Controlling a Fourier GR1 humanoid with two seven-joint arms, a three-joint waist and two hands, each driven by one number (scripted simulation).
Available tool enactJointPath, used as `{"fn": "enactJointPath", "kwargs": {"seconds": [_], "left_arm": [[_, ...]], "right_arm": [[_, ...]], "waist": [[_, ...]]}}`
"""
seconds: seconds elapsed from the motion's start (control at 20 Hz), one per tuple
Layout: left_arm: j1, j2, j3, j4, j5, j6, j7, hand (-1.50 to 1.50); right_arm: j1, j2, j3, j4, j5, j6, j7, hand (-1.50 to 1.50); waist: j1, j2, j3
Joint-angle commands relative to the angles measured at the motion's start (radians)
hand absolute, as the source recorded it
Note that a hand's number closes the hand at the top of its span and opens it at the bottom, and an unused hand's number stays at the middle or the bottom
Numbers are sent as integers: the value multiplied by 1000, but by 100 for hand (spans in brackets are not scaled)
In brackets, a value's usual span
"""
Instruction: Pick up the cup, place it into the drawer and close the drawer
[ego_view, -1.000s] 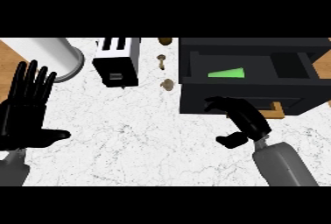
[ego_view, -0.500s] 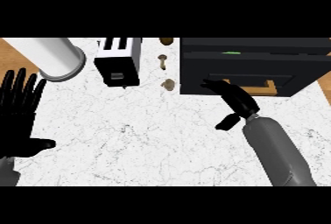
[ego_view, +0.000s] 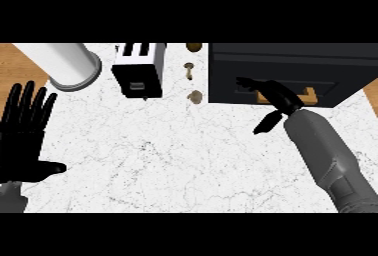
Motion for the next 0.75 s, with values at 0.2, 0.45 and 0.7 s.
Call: {"fn": "enactJointPath", "kwargs": {"seconds": [0.2,0.45,0.7], "left_arm": [[-64,3,12,38,3,-33,22,-150],[-45,-1,8,23,-12,-39,12,-150],[-46,-24,-3,62,-52,-36,-24,-150]], "right_arm": [[-144,-83,-58,206,8,6,25,-150],[-188,-137,-82,236,-11,41,-4,-150],[-164,-125,-80,260,-10,9,-35,-150]], "waist": [[31,37,6],[49,39,6],[43,41,6]]}}
